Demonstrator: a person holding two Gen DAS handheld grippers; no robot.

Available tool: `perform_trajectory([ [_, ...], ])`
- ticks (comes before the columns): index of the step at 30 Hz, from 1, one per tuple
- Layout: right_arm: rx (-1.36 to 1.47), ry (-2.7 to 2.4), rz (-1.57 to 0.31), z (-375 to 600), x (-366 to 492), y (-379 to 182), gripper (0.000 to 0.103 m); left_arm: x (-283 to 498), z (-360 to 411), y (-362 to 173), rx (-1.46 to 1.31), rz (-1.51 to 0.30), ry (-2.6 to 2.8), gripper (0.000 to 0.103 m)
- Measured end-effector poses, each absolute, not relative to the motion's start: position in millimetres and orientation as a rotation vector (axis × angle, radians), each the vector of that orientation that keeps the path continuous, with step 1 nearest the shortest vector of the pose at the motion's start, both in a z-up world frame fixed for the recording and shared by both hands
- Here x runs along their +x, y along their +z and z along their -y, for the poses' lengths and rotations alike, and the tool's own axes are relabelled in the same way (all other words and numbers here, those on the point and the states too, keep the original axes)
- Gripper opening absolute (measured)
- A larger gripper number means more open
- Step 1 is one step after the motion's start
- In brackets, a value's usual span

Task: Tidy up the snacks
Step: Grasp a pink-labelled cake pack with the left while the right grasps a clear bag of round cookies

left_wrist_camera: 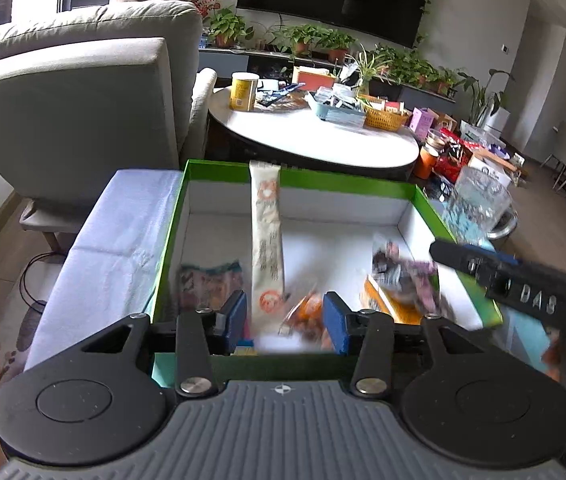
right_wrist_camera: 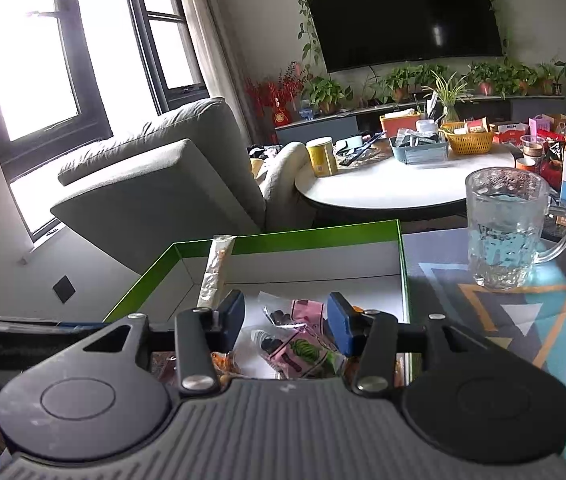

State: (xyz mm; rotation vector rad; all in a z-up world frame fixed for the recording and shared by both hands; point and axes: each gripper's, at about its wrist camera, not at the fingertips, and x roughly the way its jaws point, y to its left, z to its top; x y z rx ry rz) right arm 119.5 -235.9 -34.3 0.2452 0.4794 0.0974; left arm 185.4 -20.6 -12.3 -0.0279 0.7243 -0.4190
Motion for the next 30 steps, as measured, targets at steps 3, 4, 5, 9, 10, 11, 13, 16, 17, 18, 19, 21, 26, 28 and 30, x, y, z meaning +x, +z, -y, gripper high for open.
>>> perform_trajectory([
  [3,0.238,0.094,-0.477,237,114,-33,0.033,171,11,-18,-0.009,-0.743,-0.425,0.043],
  [4,0.238,0.094,-0.475,237,112,-32,0.033,166,8,-21,-0.005,-0.752,-0.425,0.044],
  [5,0.238,0.093,-0.473,237,109,-32,0.033,161,5,-24,-0.002,-0.764,-0.425,0.045],
  [9,0.233,0.096,-0.466,238,100,-28,0.033,143,-6,-42,0.001,-0.834,-0.43,0.046],
  [10,0.231,0.097,-0.464,237,97,-28,0.033,139,-8,-47,0.002,-0.849,-0.432,0.046],
  [11,0.227,0.099,-0.462,237,94,-27,0.033,136,-10,-50,0.002,-0.861,-0.434,0.046],
  [13,0.215,0.112,-0.461,234,88,-26,0.033,130,-12,-56,-0.002,-0.877,-0.442,0.046],
  [16,0.19,0.137,-0.462,229,80,-25,0.033,125,-12,-61,0.004,-0.894,-0.454,0.046],
  [17,0.182,0.146,-0.462,227,77,-25,0.033,124,-12,-63,0.012,-0.896,-0.457,0.046],
  [18,0.171,0.154,-0.462,225,75,-24,0.033,121,-11,-64,0.022,-0.896,-0.46,0.046],
  [19,0.162,0.16,-0.462,223,72,-25,0.033,119,-11,-65,0.032,-0.896,-0.461,0.046],
  [21,0.141,0.16,-0.46,223,66,-25,0.033,117,-10,-68,0.048,-0.897,-0.462,0.047],
  [26,0.137,0.101,-0.483,240,52,-36,0.033,112,-8,-71,0.065,-0.877,-0.475,0.052],
  [28,0.149,0.057,-0.508,252,46,-43,0.033,110,-7,-71,0.073,-0.87,-0.478,0.054],
  [30,0.16,0.004,-0.538,263,40,-52,0.033,109,-6,-73,0.079,-0.865,-0.48,0.055],
])
